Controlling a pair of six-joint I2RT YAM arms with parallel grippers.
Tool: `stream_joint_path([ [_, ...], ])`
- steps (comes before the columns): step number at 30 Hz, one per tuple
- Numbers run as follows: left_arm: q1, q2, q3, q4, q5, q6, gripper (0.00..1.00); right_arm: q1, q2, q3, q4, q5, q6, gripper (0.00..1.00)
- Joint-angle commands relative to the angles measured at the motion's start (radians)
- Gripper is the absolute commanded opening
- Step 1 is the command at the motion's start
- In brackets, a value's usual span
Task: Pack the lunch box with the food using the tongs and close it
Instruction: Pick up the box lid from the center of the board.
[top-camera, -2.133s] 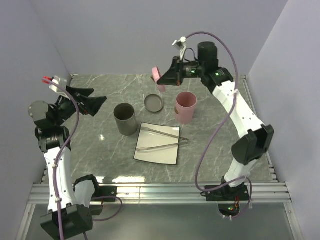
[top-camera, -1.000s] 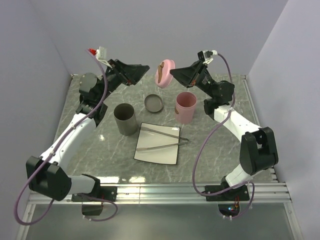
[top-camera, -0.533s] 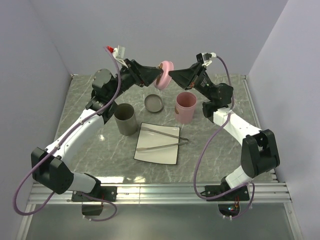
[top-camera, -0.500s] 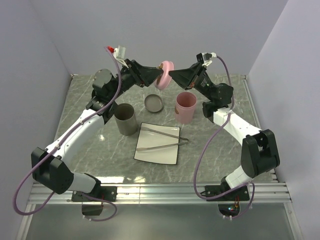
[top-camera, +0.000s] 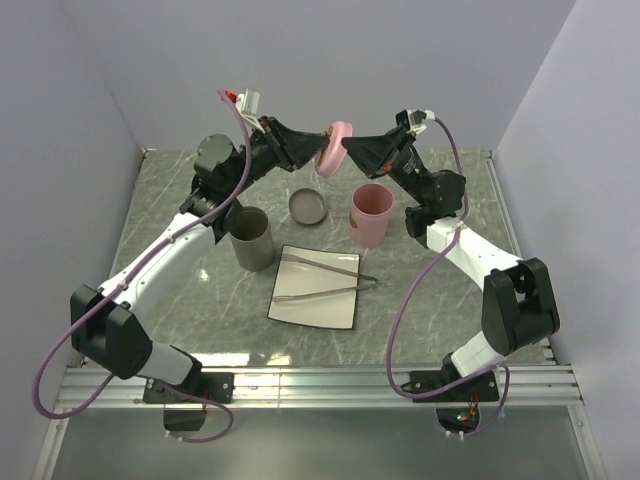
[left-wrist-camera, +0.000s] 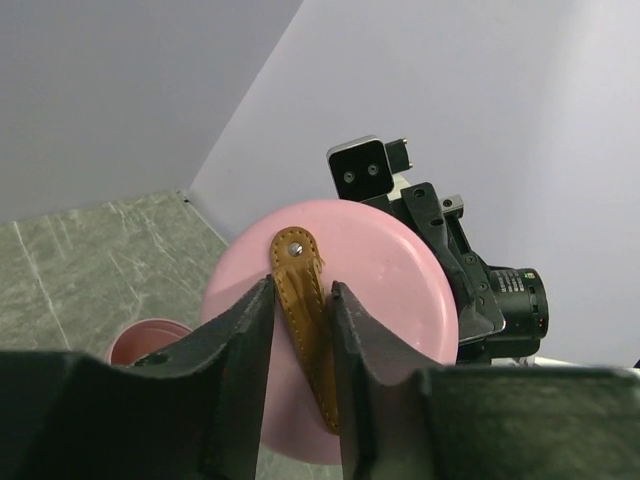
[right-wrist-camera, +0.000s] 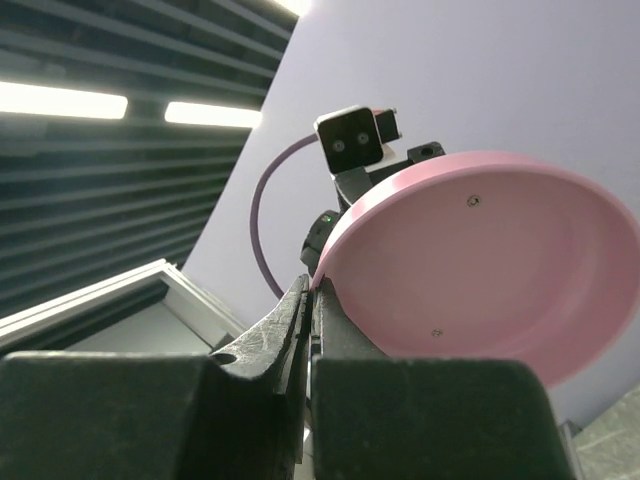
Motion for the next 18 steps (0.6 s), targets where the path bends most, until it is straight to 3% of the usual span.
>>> stream_joint_path([
  [1,-0.012,0.015,0.053,0.031,0.015,-0.004,0.32,0.007,-0.022,0.0,0.108,0.03,0.034,0.0],
  [8,-0.012,0.021,0.038,0.061,0.034,-0.021,0.01,0.008,-0.022,0.003,0.109,0.023,0.037,0.0],
  [14,-0.01,0.013,0.027,0.103,0.074,-0.046,0.01,0.005,-0.021,0.002,0.05,-0.008,0.005,0.0],
  [18,0.001,-0.001,0.026,0.092,0.071,-0.033,0.01,0.005,-0.019,-0.004,0.026,-0.019,-0.01,0.1],
])
